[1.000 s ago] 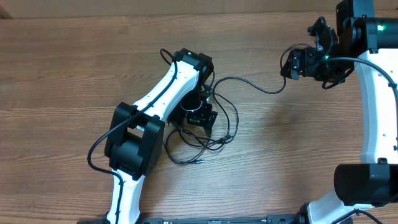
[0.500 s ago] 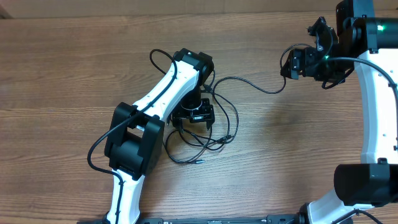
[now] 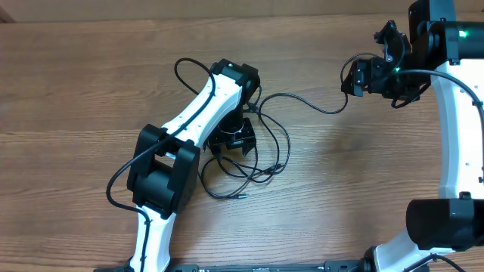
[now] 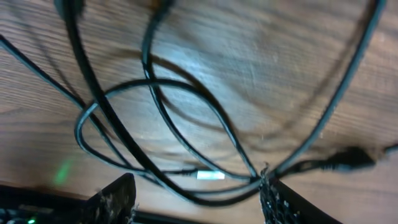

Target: Untangle cables

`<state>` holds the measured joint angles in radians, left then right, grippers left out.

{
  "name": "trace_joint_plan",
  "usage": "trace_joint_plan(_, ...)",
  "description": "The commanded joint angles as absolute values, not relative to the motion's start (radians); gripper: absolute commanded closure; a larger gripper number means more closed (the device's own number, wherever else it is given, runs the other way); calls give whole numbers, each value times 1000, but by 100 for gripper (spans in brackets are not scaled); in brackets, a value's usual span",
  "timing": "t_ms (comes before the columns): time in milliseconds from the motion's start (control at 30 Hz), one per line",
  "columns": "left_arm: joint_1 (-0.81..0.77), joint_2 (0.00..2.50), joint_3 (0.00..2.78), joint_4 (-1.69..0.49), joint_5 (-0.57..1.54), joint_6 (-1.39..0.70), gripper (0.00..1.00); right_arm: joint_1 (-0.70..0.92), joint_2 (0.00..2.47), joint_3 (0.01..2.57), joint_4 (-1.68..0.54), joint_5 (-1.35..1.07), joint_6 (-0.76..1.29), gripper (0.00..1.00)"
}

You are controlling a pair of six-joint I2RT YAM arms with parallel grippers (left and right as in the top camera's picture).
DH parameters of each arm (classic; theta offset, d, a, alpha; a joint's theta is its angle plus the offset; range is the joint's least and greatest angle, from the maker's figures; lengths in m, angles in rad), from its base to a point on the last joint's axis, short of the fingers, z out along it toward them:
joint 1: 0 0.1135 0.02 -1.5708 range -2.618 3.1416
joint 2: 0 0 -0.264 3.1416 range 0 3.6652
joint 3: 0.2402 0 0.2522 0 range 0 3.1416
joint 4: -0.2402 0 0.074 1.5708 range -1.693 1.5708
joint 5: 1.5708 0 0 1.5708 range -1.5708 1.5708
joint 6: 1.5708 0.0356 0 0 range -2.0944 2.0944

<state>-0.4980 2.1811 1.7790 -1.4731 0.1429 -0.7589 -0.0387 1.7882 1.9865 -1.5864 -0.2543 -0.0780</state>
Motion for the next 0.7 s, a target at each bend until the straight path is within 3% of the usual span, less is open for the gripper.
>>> trace_joint_plan(0,-509,2180,1732,-1459,94,-866,36,-40,1786,1982,-1581,-244,-75,6)
trace_joint_plan(100,-511,2180,1675,-1427,104,-888,40,-40,1786,1982,-1581,-243,-75,6)
trace_joint_plan(233,-507,2180,1671,-1409,57,-886,76,-40,1786,1982,-1580,-244,-75,6)
trace_joint_plan(267,-501,2180,1687,-1411,36,-878,93,-40,1786,1982,-1580,-244,-75,6)
trace_joint_plan(433,-472,2175,1821,-1467,-48,-836,96,-40,1786,1982,-1576,-244,-75,6)
trace_joint_plan(667,-450,2156,2225,-1544,-67,-626,96,-38,1786,1982,-1553,-350,-76,0)
